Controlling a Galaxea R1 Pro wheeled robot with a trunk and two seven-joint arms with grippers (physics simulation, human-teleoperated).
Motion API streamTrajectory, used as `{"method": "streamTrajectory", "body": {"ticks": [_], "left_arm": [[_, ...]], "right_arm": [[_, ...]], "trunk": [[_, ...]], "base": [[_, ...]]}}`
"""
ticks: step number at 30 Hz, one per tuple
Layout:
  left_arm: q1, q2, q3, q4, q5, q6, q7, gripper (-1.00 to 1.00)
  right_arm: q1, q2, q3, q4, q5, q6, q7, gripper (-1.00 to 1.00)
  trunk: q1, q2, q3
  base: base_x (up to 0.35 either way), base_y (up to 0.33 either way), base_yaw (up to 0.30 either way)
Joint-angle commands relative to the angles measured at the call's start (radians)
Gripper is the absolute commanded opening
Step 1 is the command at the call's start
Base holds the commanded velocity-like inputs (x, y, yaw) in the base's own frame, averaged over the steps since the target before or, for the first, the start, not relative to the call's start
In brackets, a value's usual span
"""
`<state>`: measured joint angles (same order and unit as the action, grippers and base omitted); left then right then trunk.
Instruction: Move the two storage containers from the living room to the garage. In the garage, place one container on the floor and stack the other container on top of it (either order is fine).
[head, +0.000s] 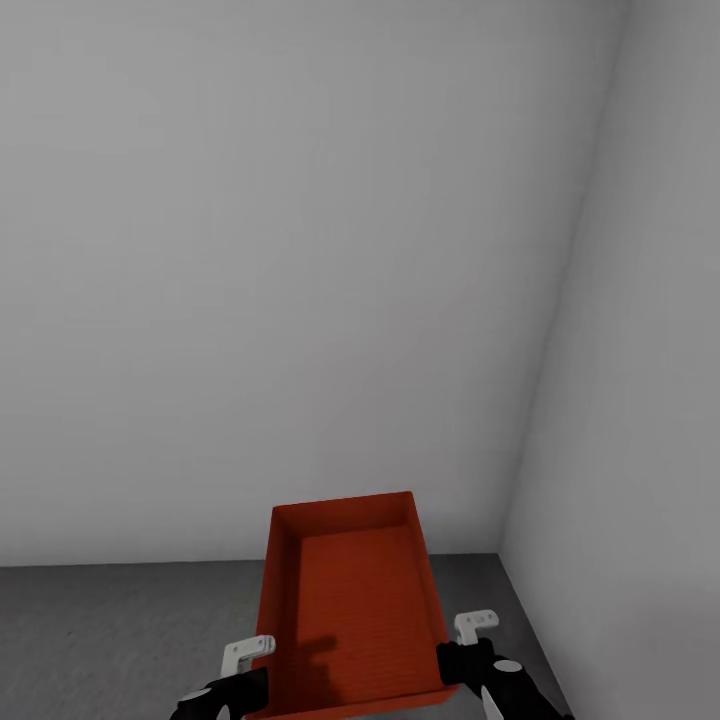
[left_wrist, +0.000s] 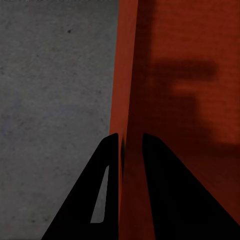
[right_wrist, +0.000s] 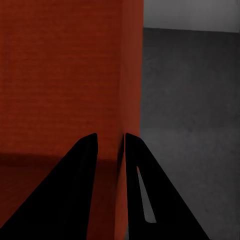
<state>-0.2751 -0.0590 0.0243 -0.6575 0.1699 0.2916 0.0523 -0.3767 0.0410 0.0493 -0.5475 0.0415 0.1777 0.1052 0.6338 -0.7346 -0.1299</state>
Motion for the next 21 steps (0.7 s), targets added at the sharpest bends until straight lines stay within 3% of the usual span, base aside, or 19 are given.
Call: {"method": "streamTrajectory", "body": {"ticks": [1,21], "left_arm": [[0.001,0.018,0.000,-0.004,-0.050,-0.069,0.029,-1.00],[0.001,0.019,0.000,-0.004,-0.050,-0.069,0.029,-1.00]], "right_arm": [[-0.001,0.000,-0.003,0.000,-0.049,0.007,0.035,-1.00],[-0.002,-0.001,-0.003,0.000,-0.049,0.008,0.036,-1.00]], "trunk": [[0.000,-0.001,-0.002],[0.000,-0.001,-0.002]], "base": [[0.000,0.000,0.000],[0.000,0.000,0.000]]}}
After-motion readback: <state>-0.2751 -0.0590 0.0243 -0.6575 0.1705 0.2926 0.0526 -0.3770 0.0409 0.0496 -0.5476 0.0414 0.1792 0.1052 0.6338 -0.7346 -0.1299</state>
